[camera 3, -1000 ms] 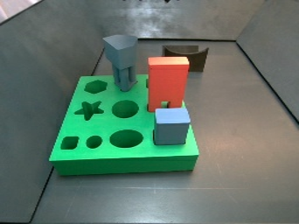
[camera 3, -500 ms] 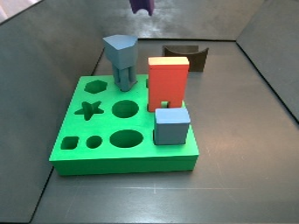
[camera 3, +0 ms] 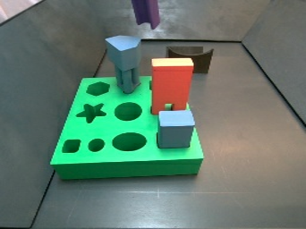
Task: Pick up the arch object. Move up. Place the arch object on the fixture. Regrasp the arch object. Rotate the arch object. Move to above the board. Insert the arch object.
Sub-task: Rotate the arch object.
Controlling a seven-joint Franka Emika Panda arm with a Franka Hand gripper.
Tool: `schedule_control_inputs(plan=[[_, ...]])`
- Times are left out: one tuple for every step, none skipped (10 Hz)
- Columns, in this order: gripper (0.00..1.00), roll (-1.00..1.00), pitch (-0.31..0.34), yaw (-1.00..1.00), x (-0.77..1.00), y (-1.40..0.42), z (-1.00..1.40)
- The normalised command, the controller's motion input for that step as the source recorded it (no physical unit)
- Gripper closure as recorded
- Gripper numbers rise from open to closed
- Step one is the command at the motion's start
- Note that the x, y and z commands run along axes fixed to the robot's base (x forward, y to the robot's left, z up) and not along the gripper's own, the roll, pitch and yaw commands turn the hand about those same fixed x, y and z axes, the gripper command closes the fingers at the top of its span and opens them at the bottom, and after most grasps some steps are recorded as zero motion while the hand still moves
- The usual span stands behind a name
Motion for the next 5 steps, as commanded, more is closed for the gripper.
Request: schedule_control_inputs(plan=[[1.0,-1.0,0.521,-0.99,-0.01,0.02,0.05],[1.0,-0.97,0.572,-0.93,0.01,0.02,0.05],[1.0,-0.65,0.478,-0.58,0.04,0.01,0.05],[1.0,-0.44,0.371,-0.36,0.06,0.02,0.03],[1.0,-0.29,0.263,-0.21,0.07,0.01,0.0]])
